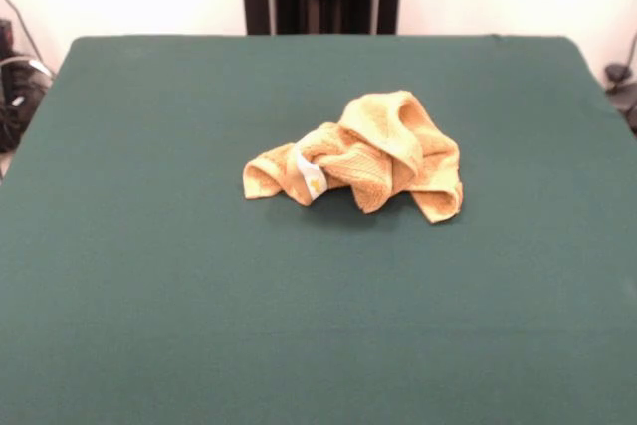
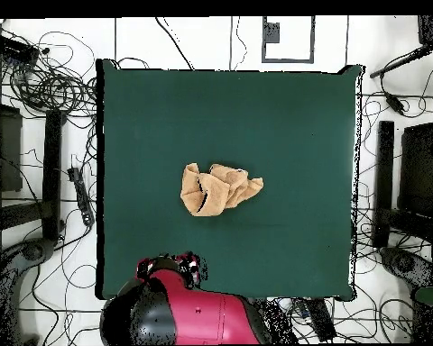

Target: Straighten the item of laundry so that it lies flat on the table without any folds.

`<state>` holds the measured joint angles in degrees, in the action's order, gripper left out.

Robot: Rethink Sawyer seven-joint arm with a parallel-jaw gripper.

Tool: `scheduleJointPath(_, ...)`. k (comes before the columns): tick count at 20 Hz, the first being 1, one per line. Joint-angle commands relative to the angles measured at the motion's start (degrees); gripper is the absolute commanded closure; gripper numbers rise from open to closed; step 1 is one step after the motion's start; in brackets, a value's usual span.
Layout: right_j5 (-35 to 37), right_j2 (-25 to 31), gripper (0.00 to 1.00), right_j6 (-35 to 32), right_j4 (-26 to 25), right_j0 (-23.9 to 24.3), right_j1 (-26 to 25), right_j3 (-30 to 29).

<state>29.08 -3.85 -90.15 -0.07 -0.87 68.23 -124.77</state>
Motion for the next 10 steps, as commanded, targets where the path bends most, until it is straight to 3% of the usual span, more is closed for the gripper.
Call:
scheduleJointPath(1,-3.6,0.3,0.00,-10.3,-2.7,-1.3,-5.0,-2.6)
scheduleJointPath(7,-6.6,4.5,0.00,-8.9,-0.7,-0.7,-9.1,-0.8)
scheduleJointPath(10,-7.5,4.9,0.00,-11.7,0.8,-3.4,-13.1,3.3)
